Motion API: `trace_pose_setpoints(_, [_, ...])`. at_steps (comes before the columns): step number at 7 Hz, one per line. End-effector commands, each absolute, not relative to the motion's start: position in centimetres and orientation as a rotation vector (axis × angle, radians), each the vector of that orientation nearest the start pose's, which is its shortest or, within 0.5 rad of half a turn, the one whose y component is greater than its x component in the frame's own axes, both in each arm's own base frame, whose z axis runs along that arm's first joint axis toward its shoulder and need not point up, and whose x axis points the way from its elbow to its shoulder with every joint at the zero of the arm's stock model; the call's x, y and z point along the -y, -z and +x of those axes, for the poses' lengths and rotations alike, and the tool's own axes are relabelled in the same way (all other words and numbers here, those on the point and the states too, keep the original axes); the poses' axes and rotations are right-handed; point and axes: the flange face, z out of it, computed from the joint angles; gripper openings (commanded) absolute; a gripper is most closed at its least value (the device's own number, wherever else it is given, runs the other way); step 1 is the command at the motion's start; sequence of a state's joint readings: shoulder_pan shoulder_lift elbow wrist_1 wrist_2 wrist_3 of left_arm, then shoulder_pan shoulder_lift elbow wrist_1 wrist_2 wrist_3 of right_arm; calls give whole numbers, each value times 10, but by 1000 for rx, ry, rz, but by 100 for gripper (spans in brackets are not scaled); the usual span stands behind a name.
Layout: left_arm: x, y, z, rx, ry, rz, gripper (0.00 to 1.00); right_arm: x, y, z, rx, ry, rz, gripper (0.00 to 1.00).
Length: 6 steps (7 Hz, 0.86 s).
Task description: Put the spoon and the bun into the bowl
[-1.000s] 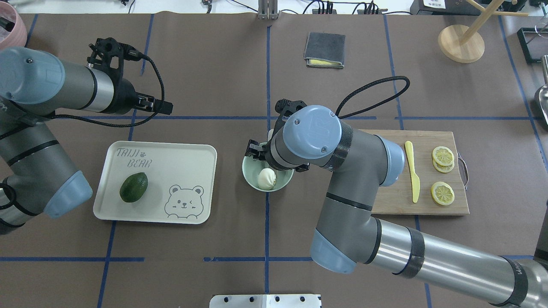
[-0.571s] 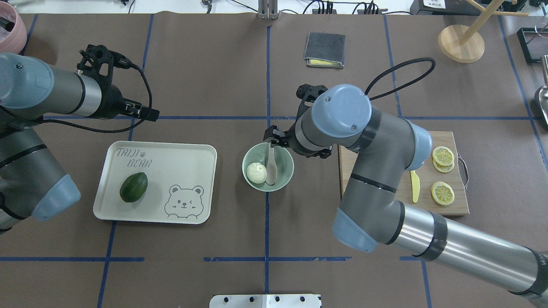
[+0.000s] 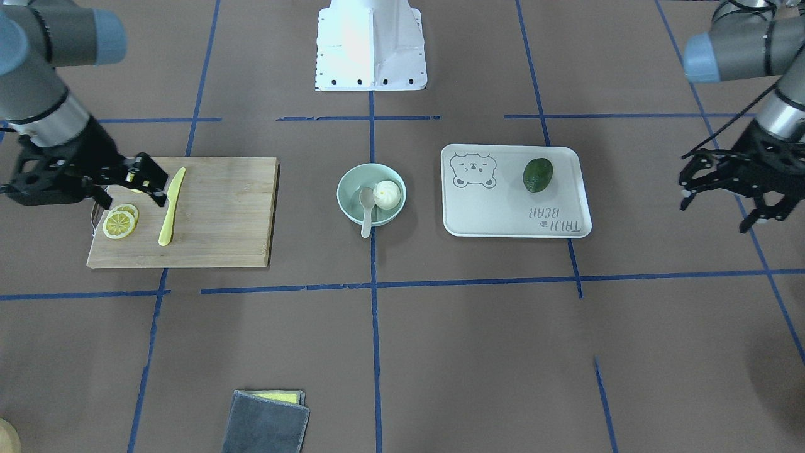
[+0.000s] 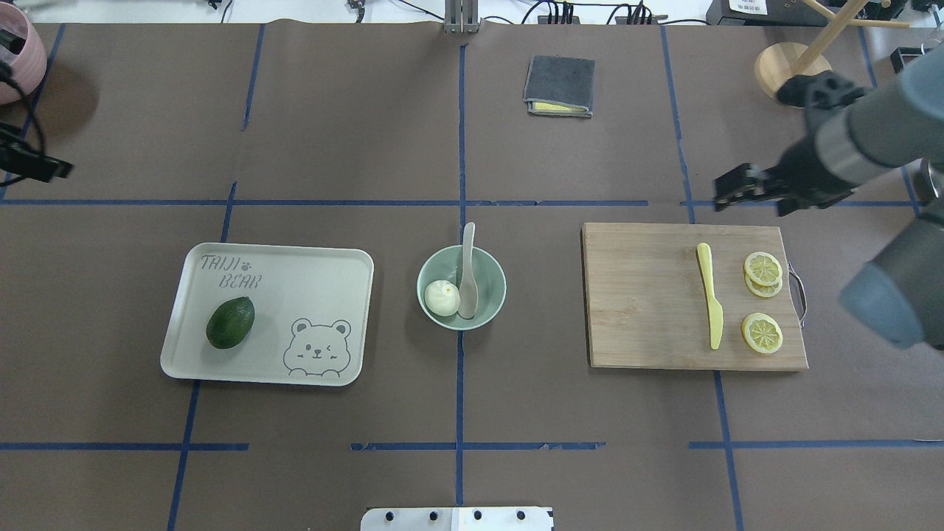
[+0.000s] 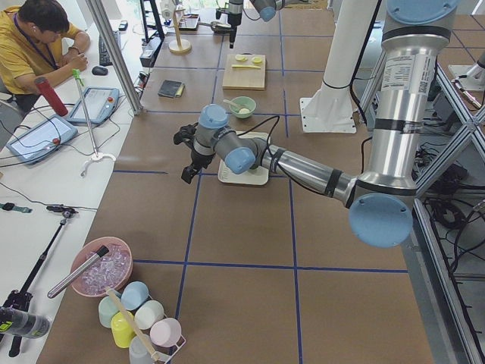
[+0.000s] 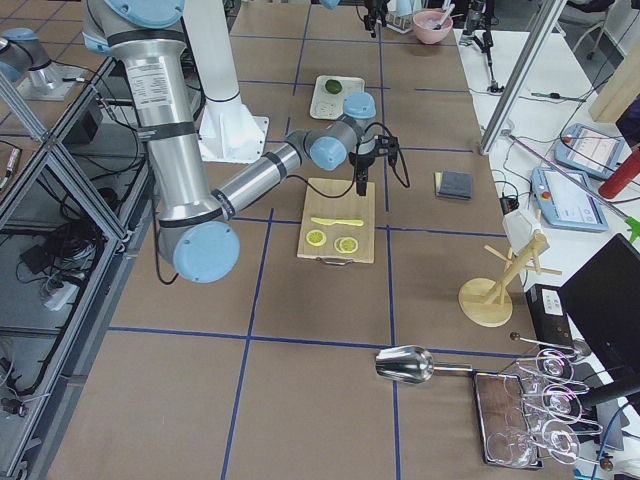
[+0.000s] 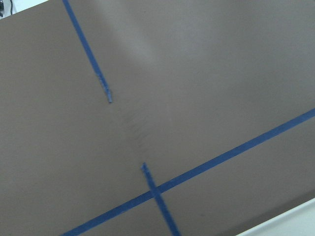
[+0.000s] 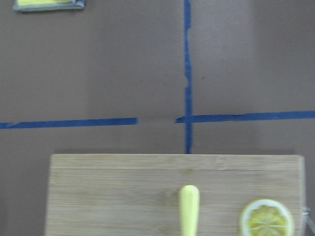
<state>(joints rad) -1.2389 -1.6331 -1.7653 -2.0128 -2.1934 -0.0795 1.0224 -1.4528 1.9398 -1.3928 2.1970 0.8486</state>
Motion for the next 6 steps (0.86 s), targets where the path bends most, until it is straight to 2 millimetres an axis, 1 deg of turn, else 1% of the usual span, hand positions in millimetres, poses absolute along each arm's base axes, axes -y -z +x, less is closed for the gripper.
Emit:
trace_pose_setpoints(1, [512,-553,-8,-779,-445,528,99,470,-496,-58,873,14,136,100])
trace_pose_setpoints(2, [509,-570,-36,-769,-376,487,99,475,-530,-17,822,67,147,100])
trace_pose_setpoints(3, [513,-578,-42,-767,-371,438,99,480,-559,10,786,151,128,100])
trace_pose_setpoints(4, [513,-582,-42,-775,-355,398,99,490,-564,15,778,202,119,100])
trace_pose_setpoints(5, [495,-594,-43,-780,-344,382,100,489,-563,10,791,199,107,100])
trace_pose_setpoints(6, [494,-594,-43,-774,-341,384,100,489,-565,3,790,206,93,100])
